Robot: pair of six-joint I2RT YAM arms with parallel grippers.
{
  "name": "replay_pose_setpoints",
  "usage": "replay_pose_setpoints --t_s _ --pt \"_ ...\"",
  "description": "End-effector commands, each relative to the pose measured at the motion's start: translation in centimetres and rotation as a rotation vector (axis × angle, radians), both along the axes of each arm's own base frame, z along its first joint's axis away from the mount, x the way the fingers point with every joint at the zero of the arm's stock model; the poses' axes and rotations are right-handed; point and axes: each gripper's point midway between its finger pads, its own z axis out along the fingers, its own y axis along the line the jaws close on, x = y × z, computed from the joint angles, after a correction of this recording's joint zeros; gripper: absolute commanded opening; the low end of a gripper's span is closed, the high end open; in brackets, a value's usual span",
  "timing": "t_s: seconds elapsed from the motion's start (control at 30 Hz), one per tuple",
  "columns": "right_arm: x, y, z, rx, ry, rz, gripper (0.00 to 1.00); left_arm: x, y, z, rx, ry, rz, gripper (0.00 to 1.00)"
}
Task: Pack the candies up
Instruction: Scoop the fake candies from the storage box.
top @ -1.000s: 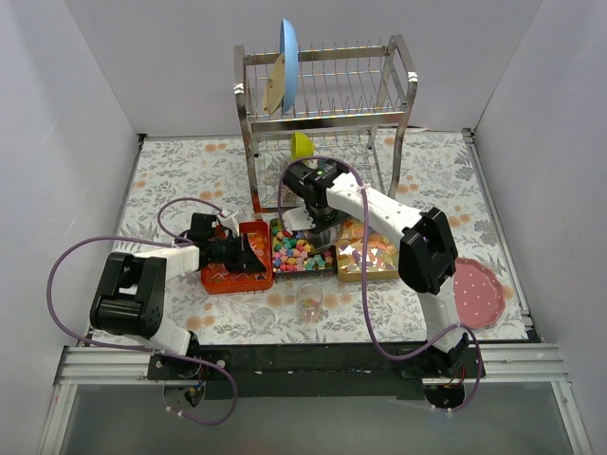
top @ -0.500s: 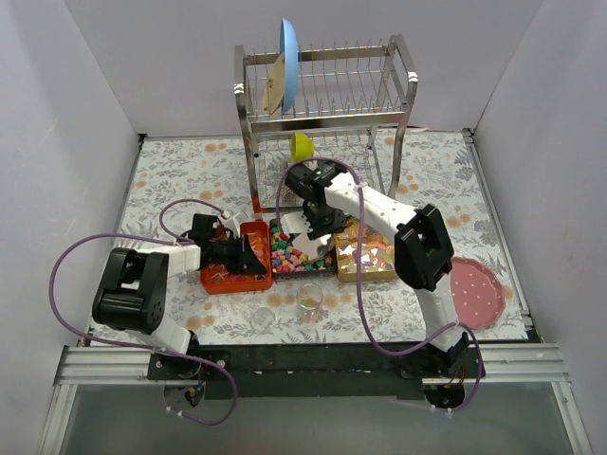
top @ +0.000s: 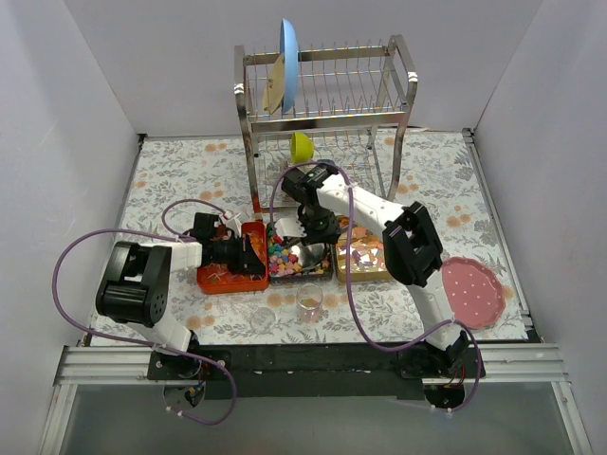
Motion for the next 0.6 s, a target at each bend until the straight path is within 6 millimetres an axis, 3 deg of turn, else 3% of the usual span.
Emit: replay_pose_setpoints --t_s 0.0,0.03,0.23,0.57 --pt "-4.9 1.0 -2.2 0.052 0.203 -0.041 0.01 1.1 -0.2 0.5 0.003 -0.035 -0.009 0.00" --pt "-5.7 1.3 -3.0 0.087 0.234 -0.060 0.01 1.3 -0.3 0.7 0.001 -0.043 -0.012 0.00" --pt "-6.3 2.1 -3.1 0.248 0.221 -0.150 0.01 1.5 -0.3 0.4 0.007 -0.035 -0.013 0.00" --pt "-5.6 3.8 -0.3 0.417 0.225 -0.299 0.01 1.7 -0.3 -0.1 0.016 -0.020 -0.025 0.00"
